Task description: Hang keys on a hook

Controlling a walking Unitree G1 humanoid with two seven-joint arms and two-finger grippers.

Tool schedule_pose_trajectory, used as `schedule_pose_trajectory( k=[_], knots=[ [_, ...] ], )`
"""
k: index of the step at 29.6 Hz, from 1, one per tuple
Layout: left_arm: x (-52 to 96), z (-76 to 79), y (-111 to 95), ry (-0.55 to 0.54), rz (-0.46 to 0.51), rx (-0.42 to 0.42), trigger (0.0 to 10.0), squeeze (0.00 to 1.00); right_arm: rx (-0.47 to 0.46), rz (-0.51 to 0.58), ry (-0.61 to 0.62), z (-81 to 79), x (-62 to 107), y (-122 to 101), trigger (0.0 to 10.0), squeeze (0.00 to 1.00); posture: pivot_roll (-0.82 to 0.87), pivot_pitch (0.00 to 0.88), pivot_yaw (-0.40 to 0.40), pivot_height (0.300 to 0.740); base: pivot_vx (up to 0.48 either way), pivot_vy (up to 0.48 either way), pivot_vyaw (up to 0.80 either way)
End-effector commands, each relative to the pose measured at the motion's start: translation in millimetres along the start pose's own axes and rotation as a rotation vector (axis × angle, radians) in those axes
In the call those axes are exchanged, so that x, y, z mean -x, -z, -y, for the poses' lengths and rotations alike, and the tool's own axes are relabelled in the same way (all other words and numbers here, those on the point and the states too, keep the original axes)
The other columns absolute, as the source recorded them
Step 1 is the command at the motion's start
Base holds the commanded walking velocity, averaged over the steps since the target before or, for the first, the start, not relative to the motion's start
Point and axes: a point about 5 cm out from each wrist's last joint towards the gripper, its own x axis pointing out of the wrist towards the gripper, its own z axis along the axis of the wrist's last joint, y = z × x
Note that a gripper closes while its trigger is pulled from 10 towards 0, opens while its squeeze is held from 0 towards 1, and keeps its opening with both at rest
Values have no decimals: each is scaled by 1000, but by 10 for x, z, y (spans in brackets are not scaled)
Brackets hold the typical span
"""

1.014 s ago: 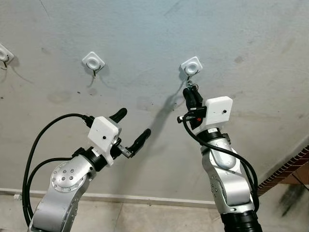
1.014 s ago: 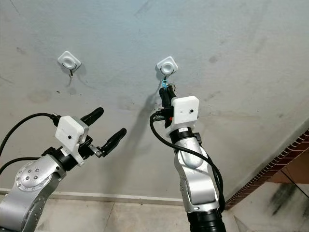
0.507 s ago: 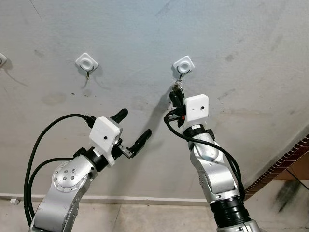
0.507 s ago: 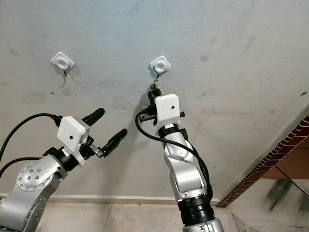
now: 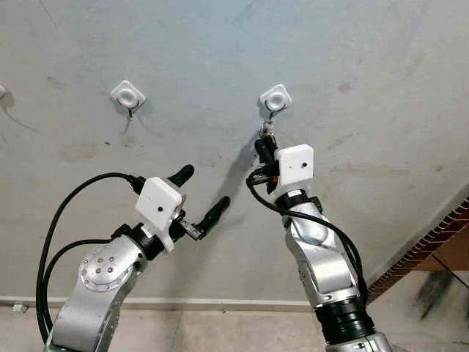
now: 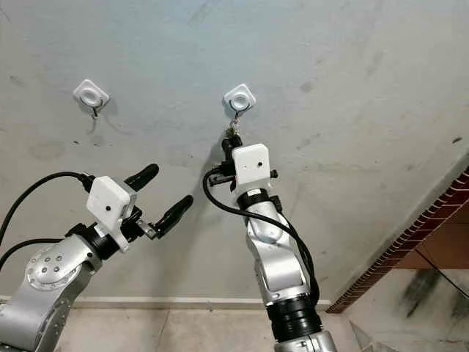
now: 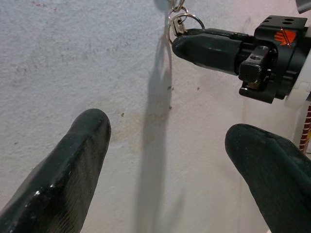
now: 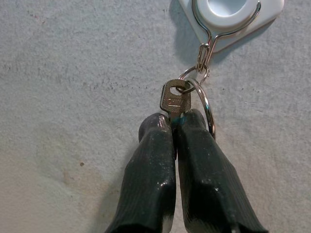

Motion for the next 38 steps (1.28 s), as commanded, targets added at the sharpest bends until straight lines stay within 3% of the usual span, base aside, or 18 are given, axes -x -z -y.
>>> schedule_pose_trajectory(
  k=[1,17,18,34,38],
  knots=[
    [-18,-4,-8,4,2,-12,10000,0,-21,-125,-79,-189,39,236,10000,0,270,10,-43,740,0,0,0],
    [-19,-2,-12,3,9,-9,10000,0,-18,-138,-66,-182,35,285,10000,0,268,16,-43,740,0,0,0],
    [-21,-3,-14,4,9,-9,10000,0,-19,-139,-66,-183,37,292,10000,1000,268,16,-42,740,0,0,0],
    [-26,0,-25,1,14,-5,10000,0,-12,-139,-62,-172,38,321,10000,1000,269,18,-43,740,0,0,0],
    [-36,7,-21,-3,15,-4,10000,0,11,-154,-43,-82,148,384,10000,1000,261,21,-50,740,0,0,0]
  ],
)
